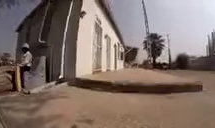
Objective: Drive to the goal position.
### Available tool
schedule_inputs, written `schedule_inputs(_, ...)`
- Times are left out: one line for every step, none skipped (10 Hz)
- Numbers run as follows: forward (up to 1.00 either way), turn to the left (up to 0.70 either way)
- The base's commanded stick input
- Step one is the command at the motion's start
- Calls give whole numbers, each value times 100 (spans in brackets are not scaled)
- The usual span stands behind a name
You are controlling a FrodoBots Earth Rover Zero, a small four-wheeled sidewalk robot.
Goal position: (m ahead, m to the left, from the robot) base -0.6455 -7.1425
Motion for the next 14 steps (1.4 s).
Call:
schedule_inputs(0, 0)
schedule_inputs(52, -20)
schedule_inputs(70, -27)
schedule_inputs(70, -27)
schedule_inputs(70, -27)
schedule_inputs(70, -27)
schedule_inputs(70, -27)
schedule_inputs(70, -27)
schedule_inputs(70, -27)
schedule_inputs(70, -27)
schedule_inputs(70, -27)
schedule_inputs(70, -27)
schedule_inputs(70, -27)
schedule_inputs(70, -27)
